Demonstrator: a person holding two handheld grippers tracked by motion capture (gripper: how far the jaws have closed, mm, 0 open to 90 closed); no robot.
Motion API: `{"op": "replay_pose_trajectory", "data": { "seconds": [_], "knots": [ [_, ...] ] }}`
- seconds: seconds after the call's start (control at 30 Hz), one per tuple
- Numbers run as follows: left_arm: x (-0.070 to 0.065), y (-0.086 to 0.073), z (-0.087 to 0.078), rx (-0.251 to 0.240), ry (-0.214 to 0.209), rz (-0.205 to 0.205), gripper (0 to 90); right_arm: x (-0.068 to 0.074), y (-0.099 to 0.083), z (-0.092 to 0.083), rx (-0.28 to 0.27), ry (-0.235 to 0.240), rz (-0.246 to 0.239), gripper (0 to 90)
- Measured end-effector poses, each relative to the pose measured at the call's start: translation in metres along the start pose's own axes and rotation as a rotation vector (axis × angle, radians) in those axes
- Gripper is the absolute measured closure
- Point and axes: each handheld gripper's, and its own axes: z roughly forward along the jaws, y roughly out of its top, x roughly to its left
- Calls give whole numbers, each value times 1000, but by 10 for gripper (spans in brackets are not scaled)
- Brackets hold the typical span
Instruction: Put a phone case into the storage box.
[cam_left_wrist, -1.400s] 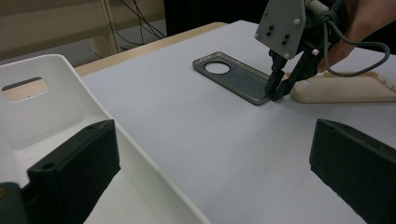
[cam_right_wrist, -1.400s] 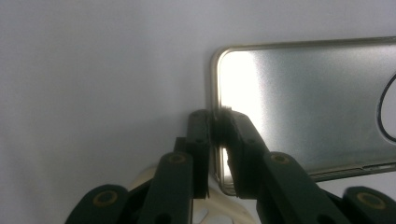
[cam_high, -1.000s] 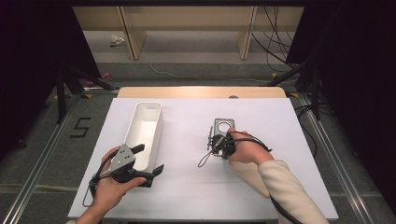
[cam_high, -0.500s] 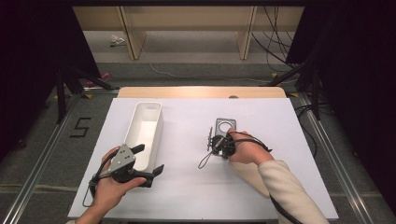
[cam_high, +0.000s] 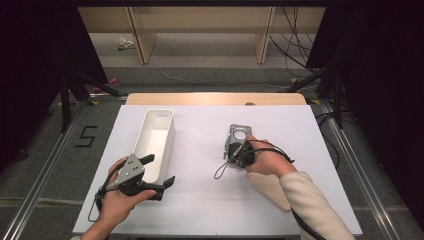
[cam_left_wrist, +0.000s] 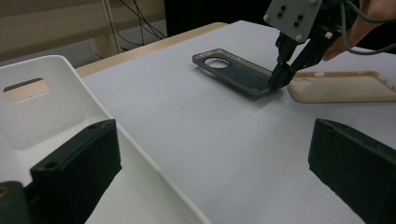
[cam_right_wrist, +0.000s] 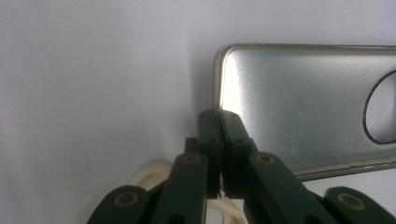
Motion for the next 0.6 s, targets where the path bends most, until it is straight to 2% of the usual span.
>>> {"op": "replay_pose_trajectory", "data": {
  "seconds": [0.03, 0.13, 0.17, 0.6],
  "knots": [
    [0, 0, 0, 0, 1, -1, 20, 0, -2, -3, -25, 7, 6, 888],
    [0, 0, 0, 0, 2, 0, 20, 1, -4, -5, -37, -1, 10, 888],
    [0, 0, 0, 0, 2, -1, 21, 0, -6, -7, -59, -3, 13, 889],
    [0, 1, 2, 2, 3, -1, 28, 4, -11, -18, -141, -4, 38, 890]
  ]
}}
